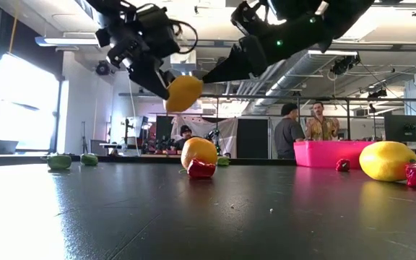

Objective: Sort produce into baskets
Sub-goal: Put the lemon into the pink bin

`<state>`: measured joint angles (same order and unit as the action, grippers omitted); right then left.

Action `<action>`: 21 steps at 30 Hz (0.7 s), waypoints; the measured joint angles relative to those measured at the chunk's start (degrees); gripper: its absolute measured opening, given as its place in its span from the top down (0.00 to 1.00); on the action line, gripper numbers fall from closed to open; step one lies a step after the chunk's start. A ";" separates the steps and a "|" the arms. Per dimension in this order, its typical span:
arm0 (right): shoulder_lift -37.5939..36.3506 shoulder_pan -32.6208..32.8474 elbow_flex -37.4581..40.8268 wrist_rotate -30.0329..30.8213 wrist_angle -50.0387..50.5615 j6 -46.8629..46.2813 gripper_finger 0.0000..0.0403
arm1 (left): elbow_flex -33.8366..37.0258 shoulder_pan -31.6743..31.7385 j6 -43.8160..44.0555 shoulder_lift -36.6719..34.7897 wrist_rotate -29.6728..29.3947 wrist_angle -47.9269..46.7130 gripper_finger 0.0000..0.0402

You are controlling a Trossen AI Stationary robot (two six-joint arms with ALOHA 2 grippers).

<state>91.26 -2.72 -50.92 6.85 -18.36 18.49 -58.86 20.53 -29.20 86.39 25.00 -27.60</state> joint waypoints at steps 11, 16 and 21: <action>0.00 -0.29 0.00 -10.58 -1.60 3.20 0.33 | 0.08 -4.69 2.02 -0.02 0.03 5.38 0.71; 0.00 -0.29 0.00 -12.36 -2.83 3.49 0.33 | 0.08 -5.06 2.89 0.62 0.06 6.58 0.71; -0.02 -0.29 0.00 -13.56 -2.77 2.75 0.33 | 0.08 -5.26 3.13 1.16 2.30 8.89 0.71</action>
<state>91.24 -3.01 -50.92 -6.71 -21.13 21.24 -58.78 15.27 -26.07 87.55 27.30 -18.70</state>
